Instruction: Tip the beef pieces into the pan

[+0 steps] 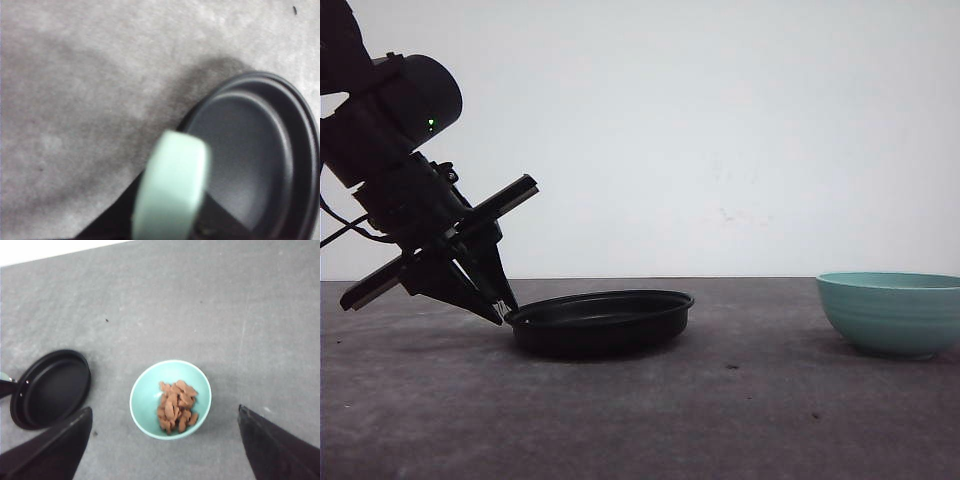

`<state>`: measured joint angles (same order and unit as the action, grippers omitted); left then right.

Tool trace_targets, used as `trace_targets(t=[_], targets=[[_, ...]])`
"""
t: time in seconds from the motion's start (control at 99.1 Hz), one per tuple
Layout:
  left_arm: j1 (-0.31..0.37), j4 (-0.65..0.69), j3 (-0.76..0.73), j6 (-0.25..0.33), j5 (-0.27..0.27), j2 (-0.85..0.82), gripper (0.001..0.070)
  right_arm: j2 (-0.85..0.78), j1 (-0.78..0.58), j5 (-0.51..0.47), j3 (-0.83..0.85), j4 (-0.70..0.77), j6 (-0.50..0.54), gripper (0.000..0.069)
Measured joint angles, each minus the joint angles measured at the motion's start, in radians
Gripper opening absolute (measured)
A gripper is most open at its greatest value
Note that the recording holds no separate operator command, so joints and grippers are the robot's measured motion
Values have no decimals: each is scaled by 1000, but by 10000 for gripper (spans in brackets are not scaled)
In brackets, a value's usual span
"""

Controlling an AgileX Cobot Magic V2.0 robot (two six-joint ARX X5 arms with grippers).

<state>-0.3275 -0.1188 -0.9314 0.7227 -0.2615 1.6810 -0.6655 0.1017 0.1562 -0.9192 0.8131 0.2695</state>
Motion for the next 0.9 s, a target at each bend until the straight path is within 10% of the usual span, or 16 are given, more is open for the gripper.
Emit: trace_targets(t=[0.424,0.898], targets=[[-2,-37,5,-14,-60,-81,33,-71,-6,-71,0,34,0,551],[-16,-174,5,-31,-141,-231,32,-619,-91,27,0,-139,-8,411]])
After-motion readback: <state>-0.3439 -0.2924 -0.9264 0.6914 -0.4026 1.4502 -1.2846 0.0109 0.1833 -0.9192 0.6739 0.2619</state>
